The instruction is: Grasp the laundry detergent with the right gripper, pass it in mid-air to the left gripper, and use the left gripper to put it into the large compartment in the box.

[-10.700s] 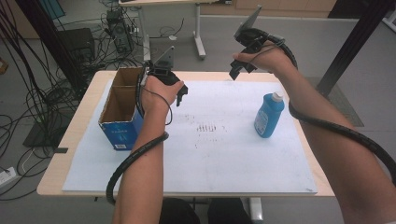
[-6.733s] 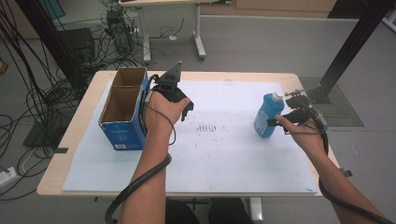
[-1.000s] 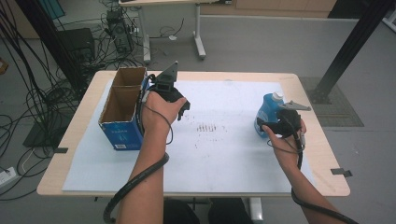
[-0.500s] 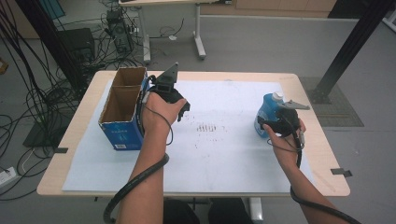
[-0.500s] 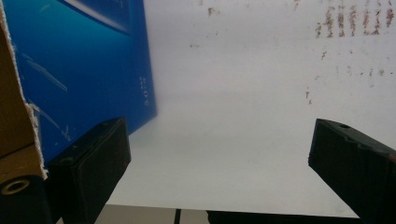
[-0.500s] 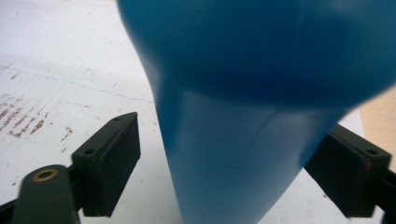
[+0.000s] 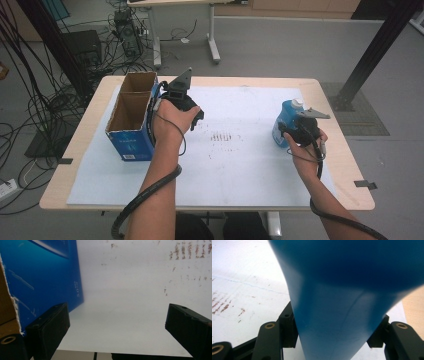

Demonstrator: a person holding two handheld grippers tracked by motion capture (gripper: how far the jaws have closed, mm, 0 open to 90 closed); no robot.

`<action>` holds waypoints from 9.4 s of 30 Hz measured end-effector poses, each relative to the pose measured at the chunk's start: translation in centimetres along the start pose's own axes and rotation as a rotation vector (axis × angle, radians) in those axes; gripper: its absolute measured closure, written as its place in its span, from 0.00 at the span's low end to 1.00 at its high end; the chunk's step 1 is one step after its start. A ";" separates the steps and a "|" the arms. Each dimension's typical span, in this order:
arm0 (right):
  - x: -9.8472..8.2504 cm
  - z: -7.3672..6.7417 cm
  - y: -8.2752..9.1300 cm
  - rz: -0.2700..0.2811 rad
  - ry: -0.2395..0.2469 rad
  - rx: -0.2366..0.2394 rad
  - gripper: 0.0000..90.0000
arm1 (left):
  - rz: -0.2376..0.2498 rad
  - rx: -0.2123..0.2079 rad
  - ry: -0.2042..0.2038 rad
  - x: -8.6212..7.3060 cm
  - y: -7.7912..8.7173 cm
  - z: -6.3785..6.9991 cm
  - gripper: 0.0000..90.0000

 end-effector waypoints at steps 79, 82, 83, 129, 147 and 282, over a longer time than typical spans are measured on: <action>0.0 0.1 0.0 -0.006 -0.006 0.011 0.49 | 0.022 0.012 -0.002 -0.3 1.3 -0.2 0.07; 0.1 0.2 0.0 -0.008 -0.007 0.014 0.49 | 0.021 0.011 -0.003 -0.3 1.3 -0.2 0.07; 0.1 0.2 0.0 -0.008 -0.007 0.014 0.49 | 0.023 0.011 -0.004 -0.3 1.3 -0.2 0.07; 2.6 0.3 0.7 -0.003 0.015 0.109 0.50 | 0.083 -0.027 -0.124 -0.3 5.3 0.9 0.06; 10.6 -1.7 1.7 -0.005 0.234 0.372 0.49 | 0.127 -0.029 -0.359 0.5 10.8 -0.8 0.06; 15.8 -20.3 2.3 0.161 0.683 1.183 0.49 | 0.069 -0.120 -1.148 -1.1 11.5 2.8 0.06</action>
Point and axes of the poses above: each handheld gripper's, and its own axes: y roughly backward along the jaws, x roughly out of its top, z roughly to its right, the point moved 3 cm from there along -y, roughly forward along the jaws, and after that the axes turned 4 degrees about y, right-handed, at the moved point
